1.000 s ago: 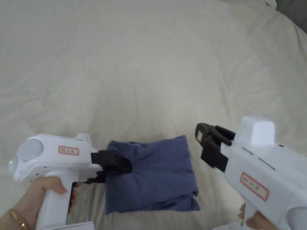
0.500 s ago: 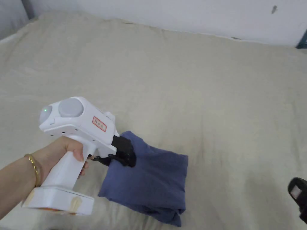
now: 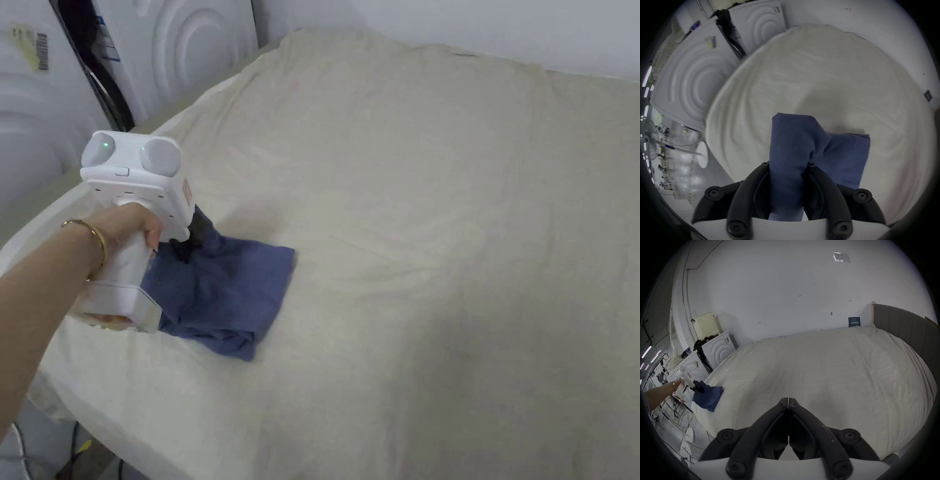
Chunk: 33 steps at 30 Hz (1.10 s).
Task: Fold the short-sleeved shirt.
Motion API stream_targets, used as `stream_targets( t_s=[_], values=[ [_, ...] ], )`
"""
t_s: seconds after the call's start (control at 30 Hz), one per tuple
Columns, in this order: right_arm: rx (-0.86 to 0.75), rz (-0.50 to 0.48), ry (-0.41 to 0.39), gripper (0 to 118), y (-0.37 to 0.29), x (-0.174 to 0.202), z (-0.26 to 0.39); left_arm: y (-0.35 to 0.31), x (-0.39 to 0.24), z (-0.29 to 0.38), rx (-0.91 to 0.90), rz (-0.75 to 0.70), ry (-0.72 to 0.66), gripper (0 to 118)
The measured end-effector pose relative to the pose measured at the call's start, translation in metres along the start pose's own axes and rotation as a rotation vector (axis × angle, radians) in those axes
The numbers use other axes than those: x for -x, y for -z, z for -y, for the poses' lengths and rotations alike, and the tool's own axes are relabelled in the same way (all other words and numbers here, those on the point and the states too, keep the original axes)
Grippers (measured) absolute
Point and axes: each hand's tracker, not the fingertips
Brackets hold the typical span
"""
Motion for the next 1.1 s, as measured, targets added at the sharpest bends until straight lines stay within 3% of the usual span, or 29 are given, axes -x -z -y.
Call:
stream_targets(
  t_s=[0.1, 0.17, 0.2, 0.23, 0.27, 0.37, 0.5, 0.53, 0.73, 0.83, 0.93, 1.1],
  values=[
    [0.038, -0.003, 0.004, 1, 0.014, 0.002, 0.004, 0.010, -0.003, -0.010, -0.097, -0.127, 0.040, 41],
    [0.061, -0.006, 0.001, 2, 0.021, 0.001, 0.007, 0.014, -0.006, -0.011, -0.177, -0.197, 0.039, 63],
    [0.069, -0.004, -0.002, 1, 0.025, 0.000, 0.008, 0.013, -0.009, -0.006, -0.242, -0.239, 0.028, 83],
    [0.075, -0.003, 0.000, 1, 0.027, -0.001, 0.009, 0.011, -0.013, -0.001, -0.296, -0.260, 0.020, 95],
    [0.079, -0.006, 0.002, 2, 0.027, -0.003, 0.009, 0.008, -0.017, 0.003, -0.326, -0.270, 0.036, 98],
    [0.070, -0.018, 0.007, 1, 0.023, -0.007, 0.006, -0.020, -0.034, 0.018, -0.445, -0.342, 0.089, 72],
    [0.009, -0.015, -0.014, 2, 0.008, -0.010, -0.006, -0.091, -0.065, 0.038, -0.691, -0.270, 0.149, 9],
    [-0.010, -0.016, -0.022, 2, 0.003, -0.011, -0.011, -0.113, -0.075, 0.045, -0.759, -0.233, 0.142, 5],
    [-0.201, 0.052, -0.143, 2, -0.031, -0.011, -0.044, -0.236, -0.135, 0.091, -1.071, 0.025, 0.119, 0],
    [-0.307, 0.086, -0.162, 2, -0.049, -0.011, -0.061, -0.284, -0.161, 0.123, -1.189, 0.183, 0.064, 0],
    [-0.379, 0.152, -0.209, 2, -0.064, -0.007, -0.071, -0.315, -0.186, 0.155, -1.250, 0.355, 0.032, 0],
    [-0.461, 0.208, -0.215, 2, -0.065, -0.010, -0.073, -0.336, -0.227, 0.202, -1.307, 0.475, 0.086, 0]
  ],
)
